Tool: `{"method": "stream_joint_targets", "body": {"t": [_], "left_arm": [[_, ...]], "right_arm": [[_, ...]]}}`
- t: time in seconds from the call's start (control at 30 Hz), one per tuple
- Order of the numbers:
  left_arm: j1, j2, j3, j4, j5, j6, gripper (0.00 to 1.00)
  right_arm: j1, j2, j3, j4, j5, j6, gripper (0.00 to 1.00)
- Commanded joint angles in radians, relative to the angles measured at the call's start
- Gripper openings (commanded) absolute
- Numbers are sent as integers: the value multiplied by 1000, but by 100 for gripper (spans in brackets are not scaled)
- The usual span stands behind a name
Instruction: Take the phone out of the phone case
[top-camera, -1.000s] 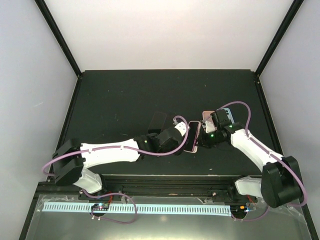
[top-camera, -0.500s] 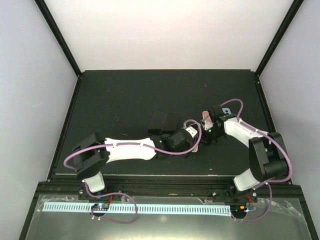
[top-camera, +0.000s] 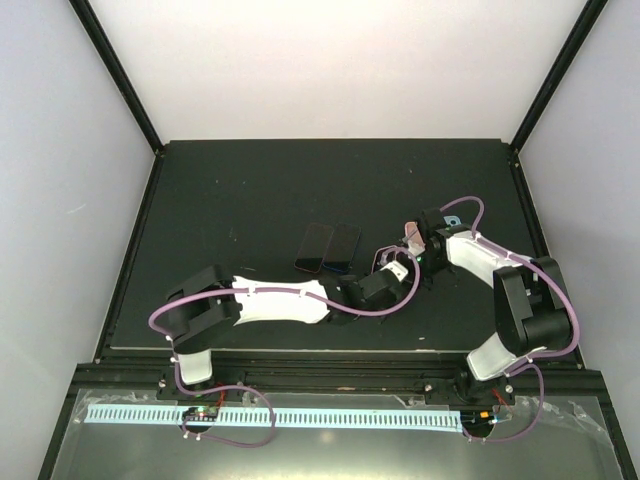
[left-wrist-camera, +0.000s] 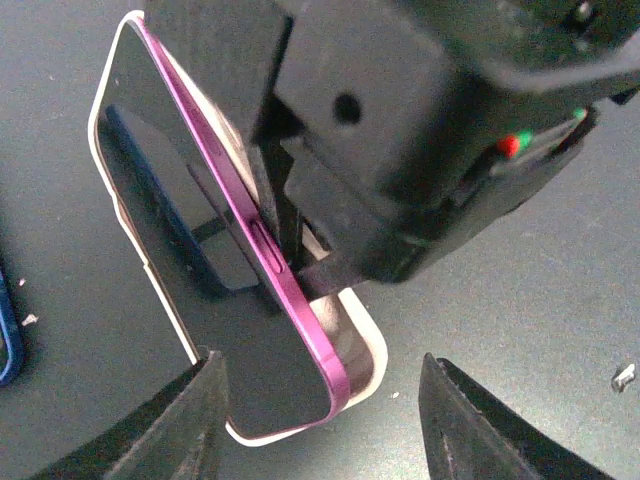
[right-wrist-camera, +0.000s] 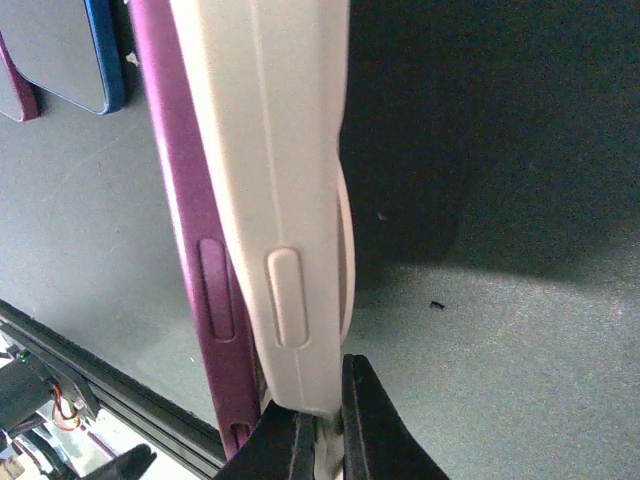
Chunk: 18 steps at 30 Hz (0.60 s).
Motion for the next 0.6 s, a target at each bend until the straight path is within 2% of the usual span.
{"method": "stream_joint_targets", "body": {"t": [0.0,0.1,0.23,0.57], "left_arm": [[-13,38,66,-72,-85,-5,51],[-14,46,70,-94,-113,-10,50],[-16,50,70,-100,-130,-1,57],[-31,109,146,-207,-260,16,55]], "right_arm": [[1,11,11,44,8,-12,1],[0,9,10,45,16,-13,1],[-1,12,12,45,1,-11,1],[-4,11,8,50,-14,-8,1]]}}
